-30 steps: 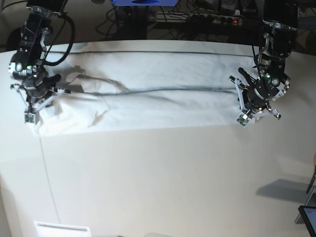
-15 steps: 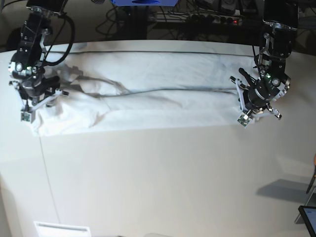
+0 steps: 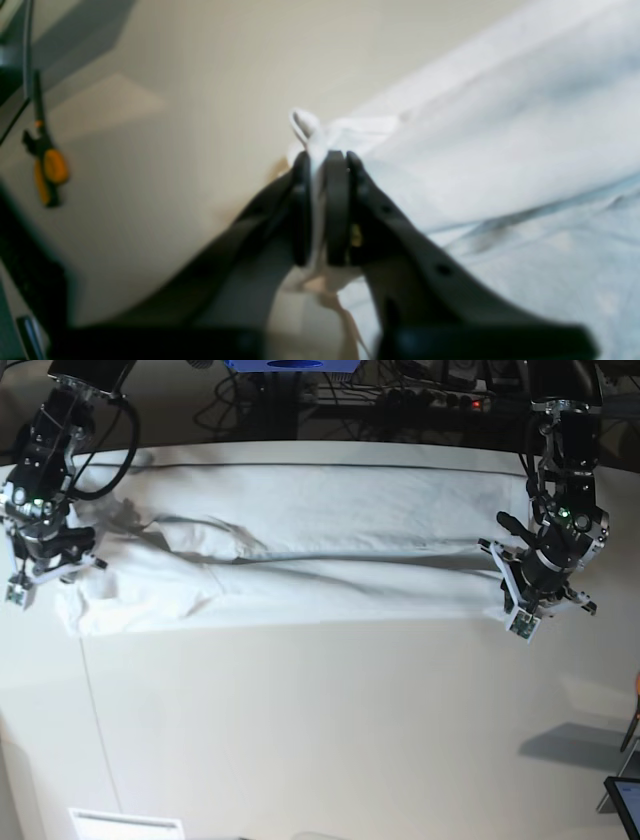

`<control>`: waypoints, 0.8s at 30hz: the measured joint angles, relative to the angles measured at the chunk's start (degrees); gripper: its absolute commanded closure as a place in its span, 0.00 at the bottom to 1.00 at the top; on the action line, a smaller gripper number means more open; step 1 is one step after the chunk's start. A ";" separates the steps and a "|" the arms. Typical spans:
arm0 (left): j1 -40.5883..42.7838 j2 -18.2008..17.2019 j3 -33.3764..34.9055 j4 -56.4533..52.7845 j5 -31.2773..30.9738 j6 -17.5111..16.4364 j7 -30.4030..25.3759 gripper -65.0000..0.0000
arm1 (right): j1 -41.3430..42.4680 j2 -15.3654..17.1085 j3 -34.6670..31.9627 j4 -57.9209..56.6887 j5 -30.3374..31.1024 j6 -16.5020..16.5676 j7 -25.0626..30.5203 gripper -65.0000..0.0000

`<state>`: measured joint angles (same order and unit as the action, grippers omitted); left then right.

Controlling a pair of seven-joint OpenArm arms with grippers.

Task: Fold the T-shirt properly
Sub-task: 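Lower the folded strip with both grippers and flatten it on the table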

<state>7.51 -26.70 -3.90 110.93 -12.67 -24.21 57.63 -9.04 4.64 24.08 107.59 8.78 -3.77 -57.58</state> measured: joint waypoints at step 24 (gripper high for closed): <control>8.52 5.81 -8.59 3.91 -4.83 0.09 -0.07 0.72 | -2.40 -0.09 -4.48 0.15 0.09 16.46 8.22 0.60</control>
<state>16.03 -20.88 -12.49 114.85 -17.50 -24.12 57.56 -11.44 4.56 19.59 107.74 8.86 12.69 -49.36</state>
